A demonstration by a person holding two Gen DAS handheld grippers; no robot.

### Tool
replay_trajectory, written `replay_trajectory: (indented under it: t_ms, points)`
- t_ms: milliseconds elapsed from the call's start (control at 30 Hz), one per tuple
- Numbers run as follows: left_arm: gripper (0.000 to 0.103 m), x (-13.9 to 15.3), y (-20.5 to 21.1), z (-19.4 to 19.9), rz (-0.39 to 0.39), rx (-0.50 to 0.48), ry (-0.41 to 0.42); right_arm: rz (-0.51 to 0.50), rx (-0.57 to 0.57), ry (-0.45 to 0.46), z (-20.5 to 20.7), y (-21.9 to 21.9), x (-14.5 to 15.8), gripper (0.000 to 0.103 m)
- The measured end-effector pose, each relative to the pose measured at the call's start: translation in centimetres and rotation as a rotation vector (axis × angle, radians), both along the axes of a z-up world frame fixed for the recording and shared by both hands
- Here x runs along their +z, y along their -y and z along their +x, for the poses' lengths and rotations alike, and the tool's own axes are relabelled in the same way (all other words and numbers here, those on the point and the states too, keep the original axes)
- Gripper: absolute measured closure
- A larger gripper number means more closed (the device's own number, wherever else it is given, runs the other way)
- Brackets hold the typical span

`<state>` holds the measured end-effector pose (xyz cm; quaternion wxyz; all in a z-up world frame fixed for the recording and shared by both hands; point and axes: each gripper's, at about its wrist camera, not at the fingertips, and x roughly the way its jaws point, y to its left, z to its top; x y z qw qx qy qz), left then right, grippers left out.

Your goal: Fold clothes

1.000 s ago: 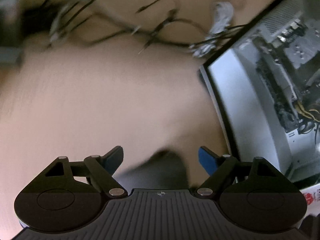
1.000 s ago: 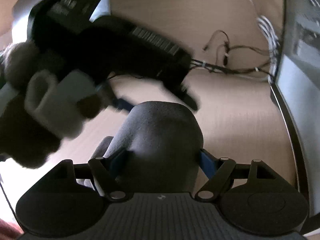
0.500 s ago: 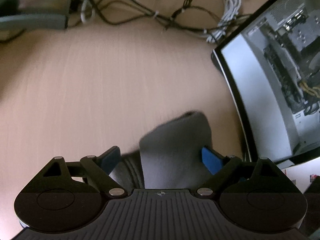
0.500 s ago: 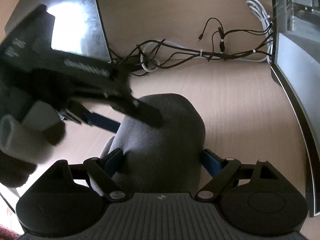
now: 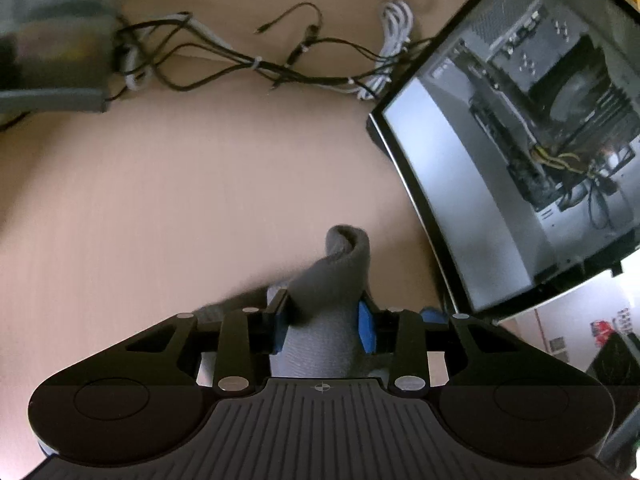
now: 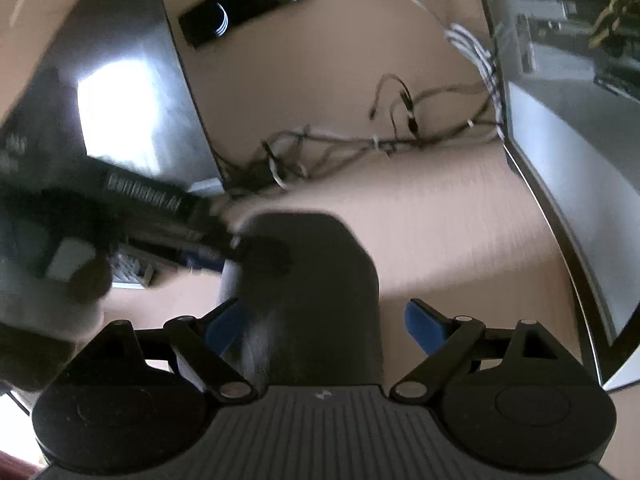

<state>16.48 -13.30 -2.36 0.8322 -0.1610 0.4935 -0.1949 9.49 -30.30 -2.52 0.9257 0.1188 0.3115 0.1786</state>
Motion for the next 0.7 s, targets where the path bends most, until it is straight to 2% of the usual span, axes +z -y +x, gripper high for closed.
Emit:
replay_trajectory:
  t_ms: [100,167,300,333,367,467,567,633,700]
  points:
    - [0.064,-1.2,-2.1,-0.1,0.017,0.058,-0.026,0.019,0.048,0.008,0.4,-1.0,0.1,0.014]
    - [0.057,-2.3,-3.6,0.2,0.018,0.109,-0.047,0.008,0.095,-0.003,0.7,-2.4,-0.4,0.016]
    - [0.047,-2.7,-6.0,0.1,-0.011,0.195,-0.068,-0.136,0.189,-0.048,0.9,-6.7,-2.3,0.018]
    - [0.048,-2.2,-6.3,-0.4,-0.006,0.200,-0.059,-0.172,0.206,-0.049,0.9,-7.5,-2.6,0.018]
    - [0.044,-1.7,-6.5,-1.0,0.009,0.202,-0.051,-0.197,0.218,-0.040,0.7,-8.1,-2.7,0.018]
    - [0.032,-1.0,-7.2,-2.7,0.021,0.206,-0.063,-0.195,0.242,-0.049,0.9,-8.4,-2.6,0.018]
    - [0.032,-1.9,-6.8,-3.5,-0.007,0.200,-0.114,-0.197,0.246,-0.058,1.1,-8.5,-2.8,0.016]
    - [0.033,-2.8,-6.2,-3.7,0.019,0.196,-0.128,-0.190,0.257,-0.057,0.9,-8.4,-2.6,0.015]
    - [0.027,-3.6,-5.9,-3.8,0.041,0.196,-0.136,-0.164,0.268,-0.055,0.9,-7.7,-2.2,0.015]
